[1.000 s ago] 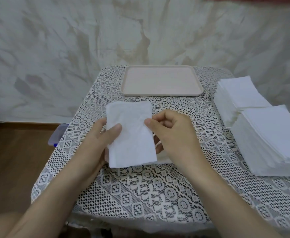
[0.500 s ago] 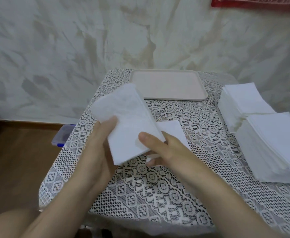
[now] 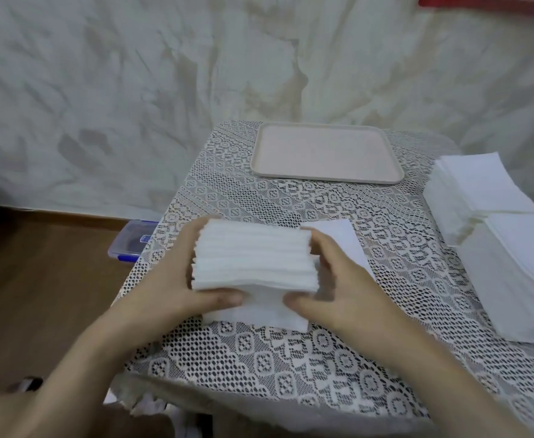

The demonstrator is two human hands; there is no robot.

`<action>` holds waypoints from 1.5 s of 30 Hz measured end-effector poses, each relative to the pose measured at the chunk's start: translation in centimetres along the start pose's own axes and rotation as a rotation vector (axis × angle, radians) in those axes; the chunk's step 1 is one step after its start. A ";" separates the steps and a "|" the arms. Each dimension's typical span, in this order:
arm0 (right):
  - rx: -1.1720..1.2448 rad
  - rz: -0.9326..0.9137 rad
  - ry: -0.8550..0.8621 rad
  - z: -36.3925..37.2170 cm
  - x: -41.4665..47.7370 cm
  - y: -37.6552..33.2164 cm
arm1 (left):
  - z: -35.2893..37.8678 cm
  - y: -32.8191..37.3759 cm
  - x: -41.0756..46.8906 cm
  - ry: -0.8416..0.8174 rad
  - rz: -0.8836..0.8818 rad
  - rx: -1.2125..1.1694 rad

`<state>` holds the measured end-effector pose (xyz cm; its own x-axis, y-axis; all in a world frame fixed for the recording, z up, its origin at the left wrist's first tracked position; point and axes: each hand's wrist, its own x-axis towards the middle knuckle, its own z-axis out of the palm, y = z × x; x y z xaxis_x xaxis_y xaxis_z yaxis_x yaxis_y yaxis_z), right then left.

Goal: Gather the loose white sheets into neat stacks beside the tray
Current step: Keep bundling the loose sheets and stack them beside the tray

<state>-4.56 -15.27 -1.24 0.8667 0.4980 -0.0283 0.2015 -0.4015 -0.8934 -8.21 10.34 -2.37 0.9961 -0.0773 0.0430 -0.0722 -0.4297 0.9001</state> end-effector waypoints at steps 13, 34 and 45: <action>0.099 -0.003 0.056 0.3 0.7 0.0 | 0.8 0.0 0.3 0.072 0.009 -0.078; 0.496 0.248 0.101 1.1 1.2 0.0 | 5.2 3.4 1.9 0.146 -0.329 -0.827; -0.371 0.247 0.425 -4.8 1.6 3.5 | 3.0 2.6 2.8 0.217 -0.433 -0.614</action>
<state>-0.26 -19.55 -2.26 0.9987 0.0367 0.0353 0.0509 -0.7444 -0.6658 -5.73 6.34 -1.18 0.9215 0.1881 -0.3397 0.3031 0.1985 0.9321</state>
